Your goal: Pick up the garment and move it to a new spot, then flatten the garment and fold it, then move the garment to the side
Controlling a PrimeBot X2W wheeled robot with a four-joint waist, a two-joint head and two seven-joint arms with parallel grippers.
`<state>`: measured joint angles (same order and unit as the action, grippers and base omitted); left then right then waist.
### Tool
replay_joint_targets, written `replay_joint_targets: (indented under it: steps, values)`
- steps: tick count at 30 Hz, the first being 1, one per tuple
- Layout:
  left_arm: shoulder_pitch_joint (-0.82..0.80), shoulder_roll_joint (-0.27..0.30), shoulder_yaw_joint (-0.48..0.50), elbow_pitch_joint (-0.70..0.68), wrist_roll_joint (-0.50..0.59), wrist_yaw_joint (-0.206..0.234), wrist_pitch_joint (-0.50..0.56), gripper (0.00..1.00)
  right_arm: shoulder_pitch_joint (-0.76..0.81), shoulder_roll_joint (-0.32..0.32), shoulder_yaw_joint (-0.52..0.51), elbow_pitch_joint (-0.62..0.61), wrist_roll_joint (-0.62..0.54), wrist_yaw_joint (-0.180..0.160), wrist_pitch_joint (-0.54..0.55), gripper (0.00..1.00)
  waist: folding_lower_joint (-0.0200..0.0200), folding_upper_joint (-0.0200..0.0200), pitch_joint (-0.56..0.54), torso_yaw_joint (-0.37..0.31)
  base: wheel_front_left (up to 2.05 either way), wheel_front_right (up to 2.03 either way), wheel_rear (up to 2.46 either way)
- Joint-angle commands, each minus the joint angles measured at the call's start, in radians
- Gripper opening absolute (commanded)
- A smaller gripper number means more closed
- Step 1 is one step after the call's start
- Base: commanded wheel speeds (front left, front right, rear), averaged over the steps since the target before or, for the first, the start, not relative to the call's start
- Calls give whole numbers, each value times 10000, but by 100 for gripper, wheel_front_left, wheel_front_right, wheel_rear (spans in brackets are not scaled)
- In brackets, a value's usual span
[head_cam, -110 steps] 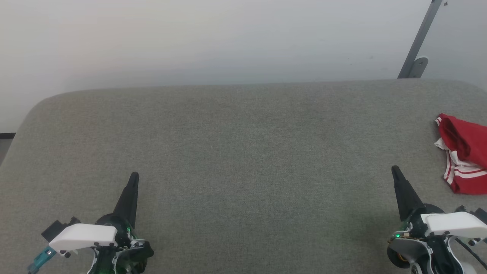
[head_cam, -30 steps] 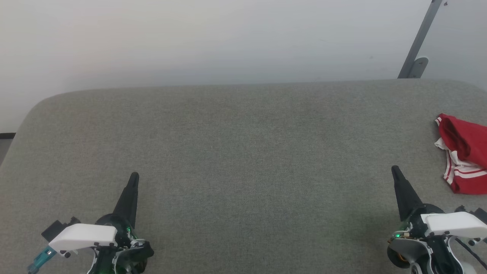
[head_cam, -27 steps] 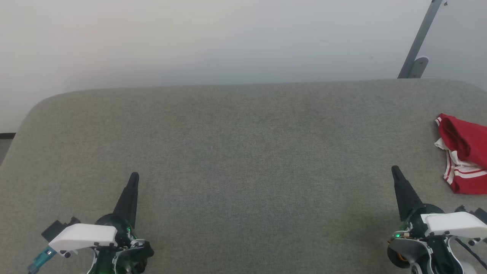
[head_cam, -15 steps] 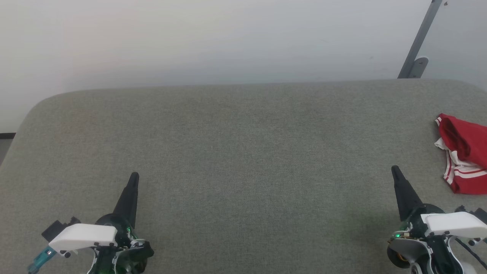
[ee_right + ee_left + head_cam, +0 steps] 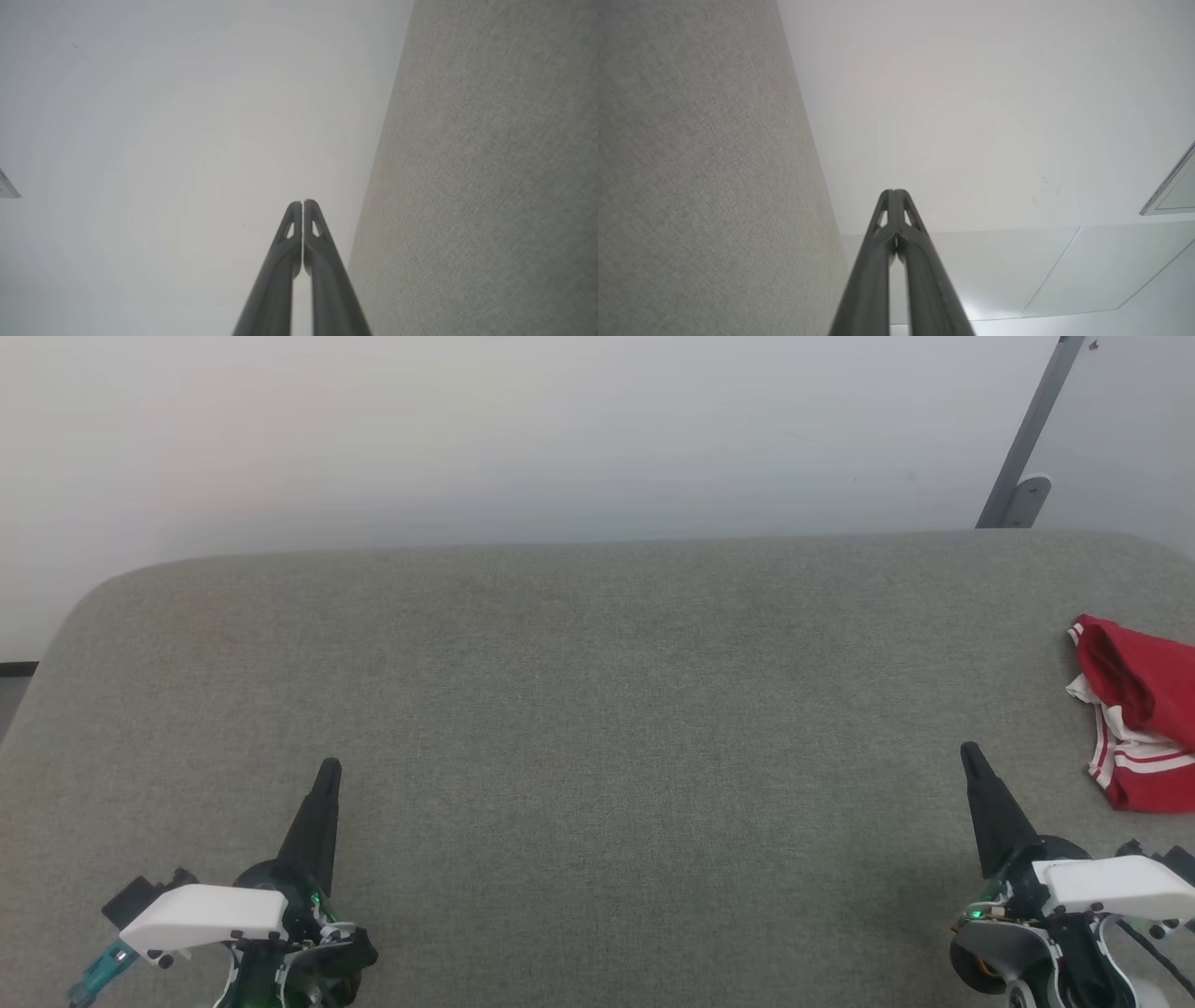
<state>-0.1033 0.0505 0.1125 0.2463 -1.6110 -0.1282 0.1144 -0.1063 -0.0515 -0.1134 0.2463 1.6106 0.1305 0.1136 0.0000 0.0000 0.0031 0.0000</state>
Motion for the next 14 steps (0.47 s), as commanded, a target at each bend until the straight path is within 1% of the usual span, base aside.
replay_joint_targets:
  steps: [1, 14]
  values:
    - [-116, -32, 25, -34, -39, -47, 26, 0, -50, 36, -12, -37, 46, 4, 28, 0, 0, 0, 0, 0, 0, 0, 0]
    - [-117, -32, 24, -34, -39, -47, 26, 0, -50, 36, -13, -37, 46, 4, 26, 0, 0, 0, 0, 0, 0, 0, 0]
